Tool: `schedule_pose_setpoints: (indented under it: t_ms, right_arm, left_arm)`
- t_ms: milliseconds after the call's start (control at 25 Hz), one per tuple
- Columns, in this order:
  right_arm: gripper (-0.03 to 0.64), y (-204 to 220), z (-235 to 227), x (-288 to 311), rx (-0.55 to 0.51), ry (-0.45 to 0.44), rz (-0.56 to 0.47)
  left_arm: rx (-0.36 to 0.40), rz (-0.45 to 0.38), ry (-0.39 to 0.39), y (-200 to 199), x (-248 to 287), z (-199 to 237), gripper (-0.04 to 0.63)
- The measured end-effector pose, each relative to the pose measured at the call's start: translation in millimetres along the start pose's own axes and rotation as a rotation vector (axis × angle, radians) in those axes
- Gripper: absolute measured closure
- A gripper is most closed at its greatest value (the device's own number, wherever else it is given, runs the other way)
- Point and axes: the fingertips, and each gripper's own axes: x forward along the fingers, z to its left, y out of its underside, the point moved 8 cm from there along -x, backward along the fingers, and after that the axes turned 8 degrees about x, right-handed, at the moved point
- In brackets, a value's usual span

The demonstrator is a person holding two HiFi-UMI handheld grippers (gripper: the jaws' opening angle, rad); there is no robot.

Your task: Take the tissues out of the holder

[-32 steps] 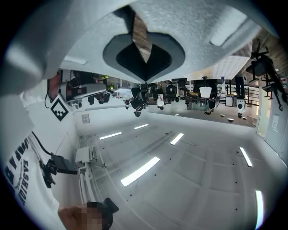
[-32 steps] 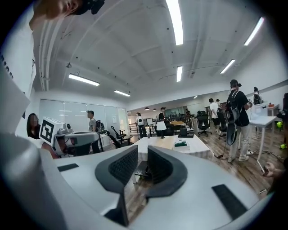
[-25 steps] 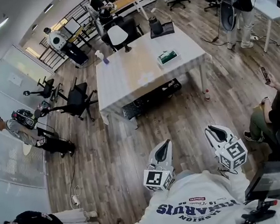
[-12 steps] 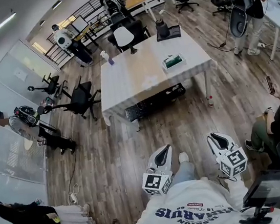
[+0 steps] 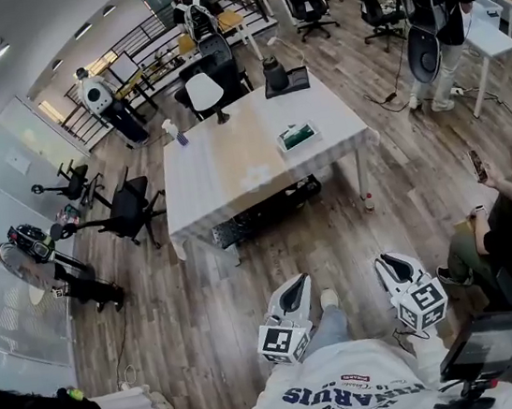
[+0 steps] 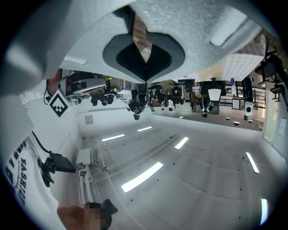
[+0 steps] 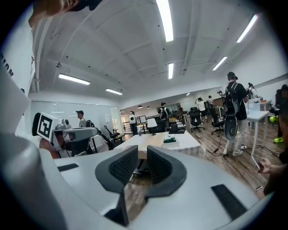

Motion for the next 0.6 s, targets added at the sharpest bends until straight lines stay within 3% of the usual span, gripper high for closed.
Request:
schedule_pose_setpoints:
  t_ms: [600]
  right_arm:
    - [0.561,-30,-18,95,-0.006,0.04,0.036]
  left_arm:
    - [-0.028,-0.006,0.029,14,66,93,0.591]
